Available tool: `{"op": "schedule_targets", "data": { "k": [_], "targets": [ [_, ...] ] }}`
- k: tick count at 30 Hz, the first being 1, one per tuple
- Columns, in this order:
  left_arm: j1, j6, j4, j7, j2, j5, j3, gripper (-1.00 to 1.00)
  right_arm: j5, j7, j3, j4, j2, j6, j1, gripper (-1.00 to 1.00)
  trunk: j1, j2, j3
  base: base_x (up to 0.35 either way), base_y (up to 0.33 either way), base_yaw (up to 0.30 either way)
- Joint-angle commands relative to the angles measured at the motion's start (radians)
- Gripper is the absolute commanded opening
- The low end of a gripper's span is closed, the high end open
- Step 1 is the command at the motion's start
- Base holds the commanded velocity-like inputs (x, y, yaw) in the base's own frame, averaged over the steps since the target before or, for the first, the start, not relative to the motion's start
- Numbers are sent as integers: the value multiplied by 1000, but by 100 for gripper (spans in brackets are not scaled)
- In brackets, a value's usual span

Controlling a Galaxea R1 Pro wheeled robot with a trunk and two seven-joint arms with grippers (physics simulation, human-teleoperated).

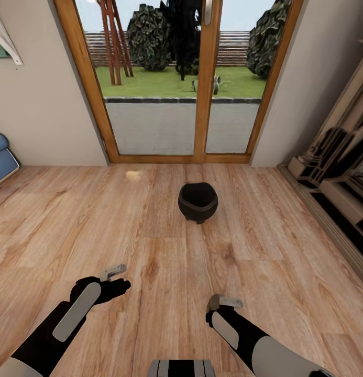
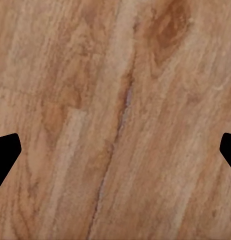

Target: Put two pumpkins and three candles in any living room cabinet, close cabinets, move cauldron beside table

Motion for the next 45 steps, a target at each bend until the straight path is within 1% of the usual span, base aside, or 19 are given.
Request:
{"op": "schedule_targets", "data": {
  "k": [1,13,22,27,30,36,39,42,45],
  "targets": [
    [-1,-1,-2,10,1,10,-2,100,-5,-7,7,-1,-1,4,-1,100,0,0,-1,0,0,0],
    [-1,-1,-1,10,1,10,-2,100,-5,-7,7,0,-1,4,-1,100,0,0,-1,80,3,0],
    [-1,-1,0,10,1,11,-2,100,-5,-6,7,0,-1,4,-1,100,0,0,-1,154,27,0],
    [-1,-1,1,10,1,11,-2,100,-4,13,7,0,-2,4,-1,100,0,0,-1,172,1,0],
    [-1,-1,2,10,1,11,-2,100,-4,14,7,0,-2,4,-1,100,0,0,-1,234,0,0],
    [-1,-1,2,10,1,10,-2,100,-5,15,7,0,-2,4,-1,100,0,0,-1,46,0,0],
    [-1,-2,2,11,-6,9,-2,100,-5,15,7,11,-2,3,-1,100,0,0,-1,5,0,0],
    [-1,-2,2,12,-15,7,-2,100,-5,35,7,29,-2,-17,-1,100,0,0,-1,0,0,0],
    [-1,-2,1,12,-18,7,-2,100,-5,56,7,42,-2,-25,-1,100,1,-1,-12,0,0,0]
  ]
}}
